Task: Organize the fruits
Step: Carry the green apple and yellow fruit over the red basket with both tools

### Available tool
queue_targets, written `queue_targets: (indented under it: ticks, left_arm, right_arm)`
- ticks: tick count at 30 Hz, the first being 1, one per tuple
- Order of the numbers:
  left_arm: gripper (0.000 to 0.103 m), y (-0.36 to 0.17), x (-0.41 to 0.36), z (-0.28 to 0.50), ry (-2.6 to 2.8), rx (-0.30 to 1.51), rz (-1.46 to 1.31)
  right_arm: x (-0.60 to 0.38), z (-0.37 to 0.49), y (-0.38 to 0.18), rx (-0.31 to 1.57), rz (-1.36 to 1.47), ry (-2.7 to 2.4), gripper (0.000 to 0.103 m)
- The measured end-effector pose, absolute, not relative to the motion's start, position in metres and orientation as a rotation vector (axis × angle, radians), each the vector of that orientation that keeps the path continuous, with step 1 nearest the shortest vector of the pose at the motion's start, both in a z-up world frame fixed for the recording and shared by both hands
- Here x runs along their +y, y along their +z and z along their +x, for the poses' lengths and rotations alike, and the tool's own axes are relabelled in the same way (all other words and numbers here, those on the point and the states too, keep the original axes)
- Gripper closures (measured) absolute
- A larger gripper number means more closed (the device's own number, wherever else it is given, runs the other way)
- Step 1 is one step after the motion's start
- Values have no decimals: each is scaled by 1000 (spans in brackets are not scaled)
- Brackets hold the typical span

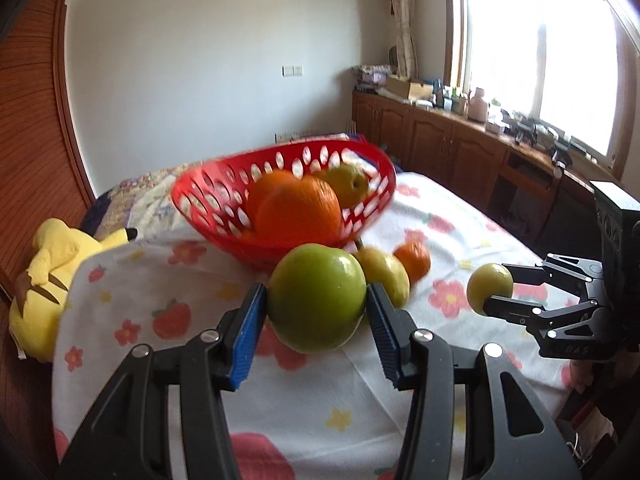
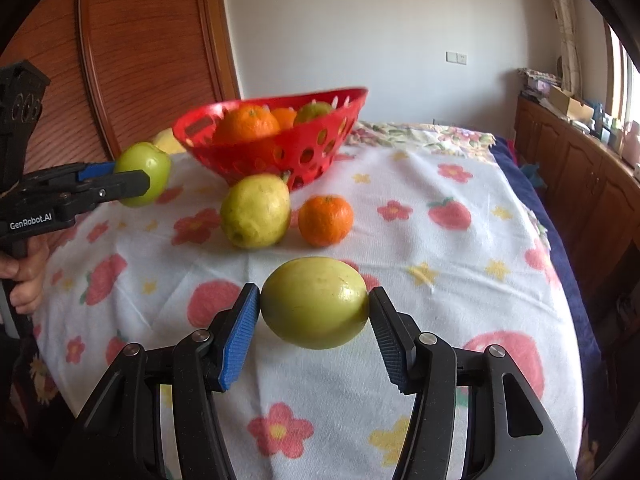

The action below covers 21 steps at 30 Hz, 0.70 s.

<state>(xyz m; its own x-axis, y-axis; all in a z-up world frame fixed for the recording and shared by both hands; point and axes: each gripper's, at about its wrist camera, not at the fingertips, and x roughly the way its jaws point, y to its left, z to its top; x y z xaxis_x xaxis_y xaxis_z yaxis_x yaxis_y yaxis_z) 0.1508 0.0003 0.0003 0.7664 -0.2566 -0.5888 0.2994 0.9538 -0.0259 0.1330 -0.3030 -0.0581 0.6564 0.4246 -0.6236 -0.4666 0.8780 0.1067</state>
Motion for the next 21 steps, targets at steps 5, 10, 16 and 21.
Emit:
queue_targets:
  ticks: [5, 10, 16, 21]
  left_arm:
    - [53, 16, 5, 165, -290, 603, 78]
    - [53, 26, 9, 183, -280, 585, 90]
    - [53, 22, 14, 210, -267, 591, 79]
    - [53, 22, 19, 233, -254, 590, 65]
  right_arm:
    - [-305, 147, -33, 653, -83, 516, 46]
    - [-306, 171, -5, 630, -96, 534, 46]
    - [-302, 201, 20, 586, -108, 544, 46]
    - [-291, 226, 33, 559, -122, 564, 46]
